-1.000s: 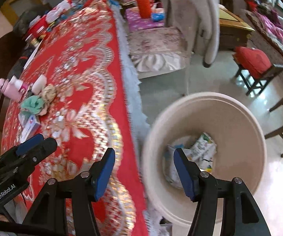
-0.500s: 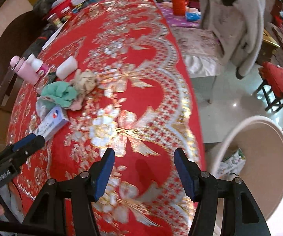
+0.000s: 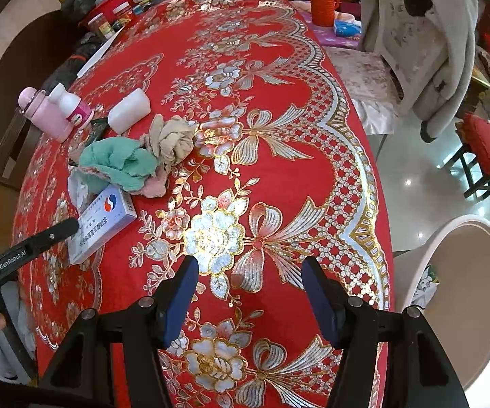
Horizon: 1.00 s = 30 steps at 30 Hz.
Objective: Collect trash
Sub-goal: 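Move both open tools back over the table toward the white medicine box, then grasp the white medicine box with the right tool while the left tool grasps the plastic wrapper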
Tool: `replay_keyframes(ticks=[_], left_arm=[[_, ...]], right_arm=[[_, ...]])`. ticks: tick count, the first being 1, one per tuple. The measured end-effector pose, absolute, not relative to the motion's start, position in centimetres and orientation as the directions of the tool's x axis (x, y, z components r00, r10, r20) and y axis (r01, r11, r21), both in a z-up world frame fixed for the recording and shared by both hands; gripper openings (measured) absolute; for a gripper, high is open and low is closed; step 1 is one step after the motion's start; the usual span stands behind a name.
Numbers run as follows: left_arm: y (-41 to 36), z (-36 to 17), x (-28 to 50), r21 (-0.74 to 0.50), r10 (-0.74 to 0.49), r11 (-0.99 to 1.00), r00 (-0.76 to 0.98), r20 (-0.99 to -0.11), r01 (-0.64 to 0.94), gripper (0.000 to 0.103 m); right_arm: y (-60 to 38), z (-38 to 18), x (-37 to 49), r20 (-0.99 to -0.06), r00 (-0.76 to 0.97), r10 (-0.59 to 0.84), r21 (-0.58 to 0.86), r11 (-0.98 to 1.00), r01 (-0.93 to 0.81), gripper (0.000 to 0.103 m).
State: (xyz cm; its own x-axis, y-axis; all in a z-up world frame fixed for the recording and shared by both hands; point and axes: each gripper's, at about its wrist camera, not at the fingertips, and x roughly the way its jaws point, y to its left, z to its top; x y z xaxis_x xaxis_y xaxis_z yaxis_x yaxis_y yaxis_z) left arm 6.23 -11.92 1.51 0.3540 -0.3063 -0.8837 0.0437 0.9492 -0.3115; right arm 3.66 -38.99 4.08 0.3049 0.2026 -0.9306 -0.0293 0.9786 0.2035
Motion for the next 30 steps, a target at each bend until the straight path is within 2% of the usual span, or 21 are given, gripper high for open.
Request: replay_keyframes(ticks=[10,15,19,21,24,30], left_arm=[[-18.4,1.5,5.1,-0.496,-0.516,0.856,0.267,-0.814,0.143,0.062],[-19.0,2.9,3.8,-0.513,-0.538,0.843,0.275,-0.797,0.164,0.062],[-15.8,4.7,3.5,-0.438,-0.455,0.889,0.35,-0.818,0.134,0.062],[-14.0,5.0,3.7,-0.392,-0.399,0.915,0.38,-0.835,0.1,0.062],[-11.5,5.1,4.2,-0.345,-0.331,0.938,0.405,-0.852,0.04,0.062],[-8.8,4.8,5.4,-0.326,-0.275,0.944,0.429,-0.861,-0.048,0.062]], right_arm=[[-40.7,4.1,3.6,-0.931,0.315,0.184,0.201,0.979,0.024,0.061],[-40.8,4.0,3.8,-0.93,0.311,0.193,0.211,0.977,0.023,0.061],[-39.4,4.3,4.0,-0.924,0.31,0.224,0.231,0.973,-0.014,0.062],[-38.3,4.3,4.1,-0.918,0.311,0.245,0.247,0.968,-0.035,0.069],[-36.2,4.3,4.4,-0.911,0.312,0.271,0.264,0.962,-0.065,0.069],[-31.1,3.2,5.5,-0.912,0.29,0.291,0.269,0.956,-0.112,0.069]])
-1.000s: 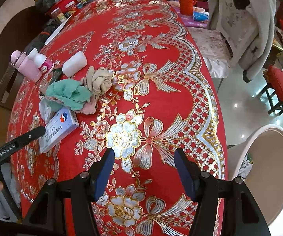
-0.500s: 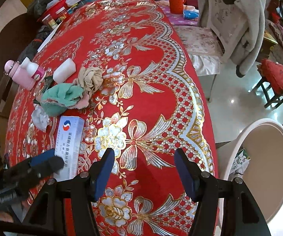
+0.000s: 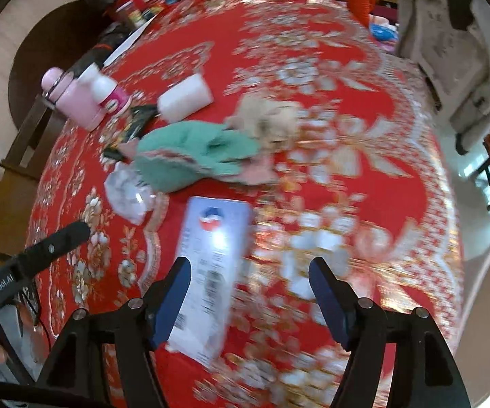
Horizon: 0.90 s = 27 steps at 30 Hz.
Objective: Collect trash
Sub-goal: 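Grasp the white medicine box with the right tool while the left tool grasps the plastic wrapper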
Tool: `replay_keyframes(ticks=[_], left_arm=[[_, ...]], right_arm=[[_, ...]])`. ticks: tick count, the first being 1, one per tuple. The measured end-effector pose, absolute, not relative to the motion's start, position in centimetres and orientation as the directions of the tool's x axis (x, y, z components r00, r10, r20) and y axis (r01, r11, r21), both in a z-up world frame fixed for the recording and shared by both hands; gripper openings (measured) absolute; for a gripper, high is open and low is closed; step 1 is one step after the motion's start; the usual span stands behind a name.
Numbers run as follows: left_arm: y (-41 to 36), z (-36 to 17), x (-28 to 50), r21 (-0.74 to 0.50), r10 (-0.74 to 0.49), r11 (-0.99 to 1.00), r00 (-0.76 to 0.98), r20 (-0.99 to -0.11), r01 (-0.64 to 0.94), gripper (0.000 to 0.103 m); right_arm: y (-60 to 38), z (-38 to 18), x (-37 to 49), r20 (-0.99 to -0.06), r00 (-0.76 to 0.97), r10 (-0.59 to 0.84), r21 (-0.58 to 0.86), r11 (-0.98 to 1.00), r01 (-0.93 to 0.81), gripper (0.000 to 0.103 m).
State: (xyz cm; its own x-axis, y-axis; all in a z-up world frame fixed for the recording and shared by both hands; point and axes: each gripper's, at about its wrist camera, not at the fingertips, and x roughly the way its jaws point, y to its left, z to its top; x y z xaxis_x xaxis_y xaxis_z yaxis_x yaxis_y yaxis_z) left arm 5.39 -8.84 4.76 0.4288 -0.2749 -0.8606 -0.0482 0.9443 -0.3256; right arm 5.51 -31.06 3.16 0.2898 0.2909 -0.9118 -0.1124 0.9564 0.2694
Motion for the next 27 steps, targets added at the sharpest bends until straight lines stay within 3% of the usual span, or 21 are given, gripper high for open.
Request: replay_keyframes(ticks=[6,9,17,19,21,23,25,26,27], left_arm=[[-9.2,4.2,7.0,-0.32,-0.28,0.947,0.42,-0.863,-0.027,0.062],[-9.8,3.8,7.9,-0.317,-0.285,0.948,0.408,-0.867,-0.011,0.062],[-11.0,2.2,10.3,-0.314,-0.281,0.949,0.384,-0.88,-0.024,0.062],[-11.0,1.8,10.6,-0.323,-0.289,0.946,0.375,-0.881,-0.032,0.061],[-10.9,1.7,10.6,-0.338,-0.302,0.94,0.374,-0.877,-0.034,0.049],[-10.9,1.4,10.5,-0.339,-0.303,0.94,0.359,-0.882,-0.039,0.026],[-10.7,1.2,10.1,-0.353,-0.316,0.934,0.35,-0.882,-0.046,0.023],[-10.6,1.2,9.9,-0.362,-0.323,0.931,0.351,-0.879,-0.048,0.018],[-10.4,1.4,9.5,-0.368,-0.328,0.928,0.356,-0.875,-0.049,0.015]], right_arm=[[-27.2,1.8,6.0,-0.931,0.294,0.214,0.174,0.972,-0.158,0.068],[-27.8,1.8,5.7,-0.925,0.329,0.191,0.144,0.977,-0.16,0.05],[-32.0,2.0,5.2,-0.925,0.325,0.198,0.18,0.98,-0.084,0.051],[-32.3,2.0,5.0,-0.923,0.323,0.208,0.194,0.978,-0.075,0.055],[-32.1,2.1,4.9,-0.926,0.314,0.21,0.196,0.978,-0.078,0.065],[-31.9,2.1,4.5,-0.926,0.315,0.211,0.195,0.977,-0.081,0.065],[-31.7,2.1,4.1,-0.92,0.327,0.214,0.195,0.977,-0.091,0.065],[-31.6,2.1,3.8,-0.917,0.337,0.213,0.192,0.977,-0.096,0.062],[-31.5,2.1,3.3,-0.916,0.347,0.202,0.179,0.979,-0.098,0.051]])
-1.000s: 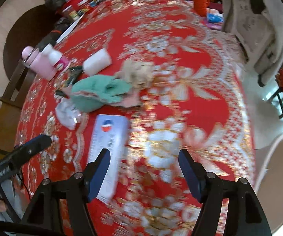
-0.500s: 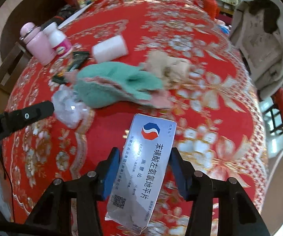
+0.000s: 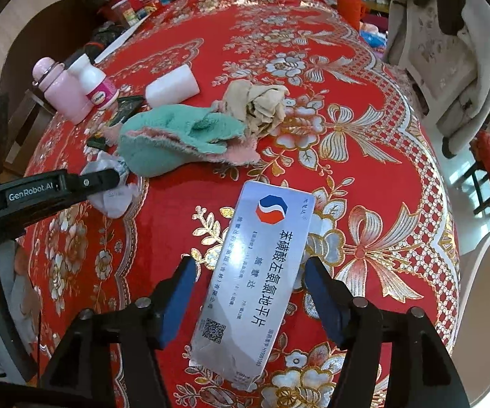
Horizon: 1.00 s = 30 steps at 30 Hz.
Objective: Collect trash
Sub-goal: 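Grasp the white medicine box with the right tool while the left tool grasps the plastic wrapper, then carry the medicine box and plastic wrapper over the beige bucket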
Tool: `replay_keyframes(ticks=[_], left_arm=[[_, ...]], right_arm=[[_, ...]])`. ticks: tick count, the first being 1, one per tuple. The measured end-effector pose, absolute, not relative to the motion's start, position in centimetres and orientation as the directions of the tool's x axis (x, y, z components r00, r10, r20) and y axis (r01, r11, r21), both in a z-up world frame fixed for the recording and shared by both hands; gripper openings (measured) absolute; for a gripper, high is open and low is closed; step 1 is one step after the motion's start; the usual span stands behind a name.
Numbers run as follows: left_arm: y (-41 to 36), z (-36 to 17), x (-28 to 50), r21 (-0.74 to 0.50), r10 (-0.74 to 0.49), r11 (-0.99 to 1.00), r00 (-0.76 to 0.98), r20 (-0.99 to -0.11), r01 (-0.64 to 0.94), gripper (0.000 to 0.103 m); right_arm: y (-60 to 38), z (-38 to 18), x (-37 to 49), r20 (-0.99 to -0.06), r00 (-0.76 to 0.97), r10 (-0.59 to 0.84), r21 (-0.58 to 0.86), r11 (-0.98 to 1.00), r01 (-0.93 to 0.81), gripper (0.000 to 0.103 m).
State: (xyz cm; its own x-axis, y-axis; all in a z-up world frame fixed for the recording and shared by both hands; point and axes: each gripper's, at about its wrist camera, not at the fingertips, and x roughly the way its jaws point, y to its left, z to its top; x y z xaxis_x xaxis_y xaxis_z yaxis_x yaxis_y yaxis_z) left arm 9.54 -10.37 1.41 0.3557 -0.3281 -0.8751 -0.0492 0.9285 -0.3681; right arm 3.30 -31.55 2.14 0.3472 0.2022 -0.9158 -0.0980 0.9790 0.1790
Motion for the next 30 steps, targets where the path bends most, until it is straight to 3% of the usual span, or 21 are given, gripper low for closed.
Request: replay_keyframes(ticks=[16,30], left_arm=[[-12.7,5.9,3.4,-0.346,-0.307,0.938,0.432,-0.848,-0.012,0.014],[-18.3,7.3,1.5,-0.304,-0.3,0.95,0.454,-0.839,0.066,0.014]], right_arm=[[-31.8,5.9,2.4,-0.877,0.385,0.285,0.234,0.956,-0.176,0.05],[-35.4,7.2,0.9,-0.877,0.397,0.268,0.217,0.961,-0.17,0.05]])
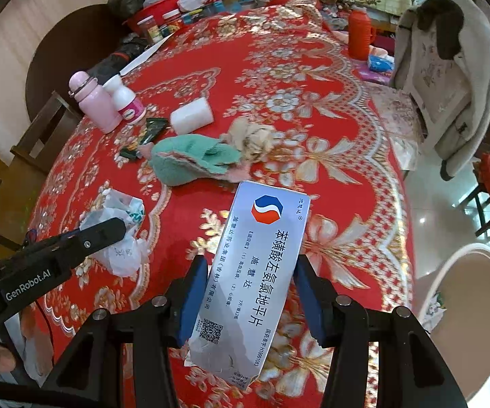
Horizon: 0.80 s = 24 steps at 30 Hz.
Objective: Collect trash
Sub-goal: 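Carry the medicine box and plastic wrapper over the beige bucket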
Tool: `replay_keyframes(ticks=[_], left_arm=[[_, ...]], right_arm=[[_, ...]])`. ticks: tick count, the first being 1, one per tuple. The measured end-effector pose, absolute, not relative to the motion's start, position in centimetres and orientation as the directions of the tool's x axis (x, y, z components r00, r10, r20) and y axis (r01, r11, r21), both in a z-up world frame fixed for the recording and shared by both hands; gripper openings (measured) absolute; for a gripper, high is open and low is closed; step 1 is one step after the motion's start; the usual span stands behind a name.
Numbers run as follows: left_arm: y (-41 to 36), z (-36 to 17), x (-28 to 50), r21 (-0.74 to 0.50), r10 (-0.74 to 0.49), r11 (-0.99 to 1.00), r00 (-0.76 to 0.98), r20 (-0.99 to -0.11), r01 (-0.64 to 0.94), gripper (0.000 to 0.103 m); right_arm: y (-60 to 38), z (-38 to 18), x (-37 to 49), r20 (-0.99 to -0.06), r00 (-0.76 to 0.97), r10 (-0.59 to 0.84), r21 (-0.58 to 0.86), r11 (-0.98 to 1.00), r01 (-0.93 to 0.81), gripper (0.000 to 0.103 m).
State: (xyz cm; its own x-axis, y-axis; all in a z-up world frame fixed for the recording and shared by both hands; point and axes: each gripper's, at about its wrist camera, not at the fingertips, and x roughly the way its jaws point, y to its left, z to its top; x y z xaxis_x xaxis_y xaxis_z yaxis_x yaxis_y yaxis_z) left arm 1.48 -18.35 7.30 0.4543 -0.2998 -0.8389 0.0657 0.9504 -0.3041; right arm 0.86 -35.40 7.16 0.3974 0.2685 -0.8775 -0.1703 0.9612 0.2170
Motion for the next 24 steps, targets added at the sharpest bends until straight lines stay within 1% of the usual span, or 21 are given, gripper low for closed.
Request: replay_keyframes(ticks=[11,24], left_arm=[[-24.8,8.1,1.6,-0.268,-0.324,0.945,0.444,-0.835,0.186,0.014],[-32.2,8.0,1.1,-0.262,-0.379,0.911,0.394,-0.837,0.319,0.014]], right_arm=[[-41.4,8.5,-0.9,-0.869,0.448,0.211,0.202,0.977,-0.068,0.05],[-48.3,8.7,-3.9,-0.873,0.468,0.139,0.198,0.977,0.078,0.05]])
